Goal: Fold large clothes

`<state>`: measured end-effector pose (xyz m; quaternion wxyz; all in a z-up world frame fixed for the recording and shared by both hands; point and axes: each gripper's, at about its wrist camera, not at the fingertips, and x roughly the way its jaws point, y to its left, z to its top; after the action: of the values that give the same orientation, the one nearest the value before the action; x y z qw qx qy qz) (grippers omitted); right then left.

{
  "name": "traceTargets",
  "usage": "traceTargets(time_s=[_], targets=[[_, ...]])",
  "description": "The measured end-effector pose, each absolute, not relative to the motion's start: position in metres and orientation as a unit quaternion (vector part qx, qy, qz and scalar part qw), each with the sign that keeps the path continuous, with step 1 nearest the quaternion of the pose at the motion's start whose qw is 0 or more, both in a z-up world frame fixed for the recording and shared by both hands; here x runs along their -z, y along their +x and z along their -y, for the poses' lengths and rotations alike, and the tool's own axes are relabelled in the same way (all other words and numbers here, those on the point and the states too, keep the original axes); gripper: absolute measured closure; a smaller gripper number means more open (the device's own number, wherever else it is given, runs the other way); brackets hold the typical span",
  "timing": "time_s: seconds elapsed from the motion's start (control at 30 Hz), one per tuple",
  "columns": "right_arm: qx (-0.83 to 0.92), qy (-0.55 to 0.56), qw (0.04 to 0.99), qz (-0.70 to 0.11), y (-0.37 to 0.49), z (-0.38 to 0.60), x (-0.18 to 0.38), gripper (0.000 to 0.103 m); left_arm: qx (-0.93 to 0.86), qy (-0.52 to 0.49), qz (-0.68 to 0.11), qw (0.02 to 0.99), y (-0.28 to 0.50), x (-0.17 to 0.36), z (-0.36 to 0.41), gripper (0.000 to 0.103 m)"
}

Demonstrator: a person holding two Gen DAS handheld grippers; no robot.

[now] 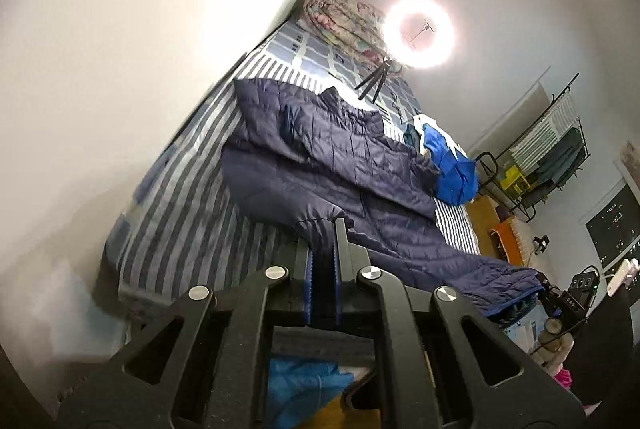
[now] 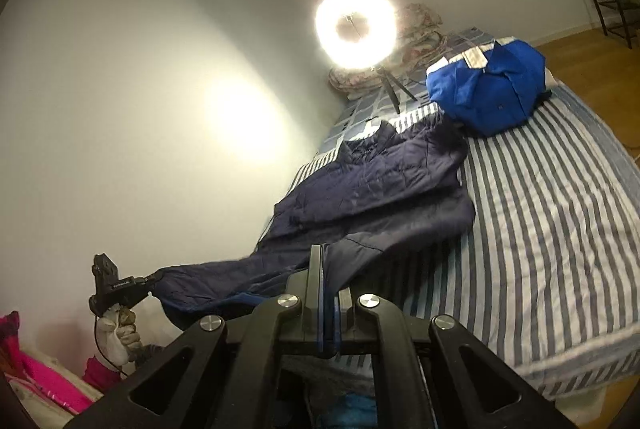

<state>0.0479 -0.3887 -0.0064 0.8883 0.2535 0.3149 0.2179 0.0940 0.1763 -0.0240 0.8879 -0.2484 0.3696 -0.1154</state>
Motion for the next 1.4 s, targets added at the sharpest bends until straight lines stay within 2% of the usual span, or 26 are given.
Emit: traceTargets(time_s=[0.37, 0.7, 0.93, 1.0, 1.03, 1.1, 1.13, 1.17, 1.23, 1.37, 1.4], targets=[[-0.154, 0.188, 0.9, -0.362, 0.2, 0.388, 0.011, 0.103, 0.099, -0.207, -0.377, 0.897, 0.249, 0.03, -0.15, 0.098], [-0.093, 0.179, 0.868, -0.455, 0.317, 0.382, 0.091, 0.103, 0.053, -0.203, -0.471, 0.857, 0.384, 0.123, -0.132, 0.098], [-0.081, 0.183, 0.846, -0.493, 0.357, 0.381, 0.141, 0.101, 0.04, -0.213, -0.516, 0.829, 0.426, 0.178, -0.132, 0.098], [-0.083, 0.192, 0.84, -0.5, 0.364, 0.384, 0.152, 0.097, 0.04, -0.224, -0.523, 0.821, 0.432, 0.183, -0.135, 0.091], [-0.087, 0.201, 0.836, -0.503, 0.366, 0.387, 0.155, 0.091, 0.044, -0.228, -0.524, 0.819, 0.434, 0.183, -0.136, 0.084], [-0.096, 0.219, 0.832, -0.501, 0.37, 0.392, 0.158, 0.083, 0.053, -0.233, -0.523, 0.818, 0.437, 0.181, -0.14, 0.069], [-0.103, 0.231, 0.829, -0.498, 0.372, 0.395, 0.158, 0.08, 0.054, -0.234, -0.523, 0.818, 0.437, 0.177, -0.141, 0.055], [-0.113, 0.243, 0.826, -0.496, 0.373, 0.399, 0.158, 0.077, 0.056, -0.237, -0.518, 0.82, 0.437, 0.173, -0.145, 0.045], [-0.132, 0.26, 0.823, -0.487, 0.371, 0.407, 0.154, 0.07, 0.057, -0.24, -0.502, 0.829, 0.434, 0.161, -0.153, 0.043], [-0.135, 0.239, 0.848, -0.453, 0.362, 0.421, 0.14, 0.043, 0.061, -0.194, -0.476, 0.855, 0.426, 0.142, -0.161, 0.043], [-0.133, 0.215, 0.858, -0.447, 0.358, 0.422, 0.136, 0.042, 0.059, -0.171, -0.473, 0.862, 0.426, 0.141, -0.16, 0.043]])
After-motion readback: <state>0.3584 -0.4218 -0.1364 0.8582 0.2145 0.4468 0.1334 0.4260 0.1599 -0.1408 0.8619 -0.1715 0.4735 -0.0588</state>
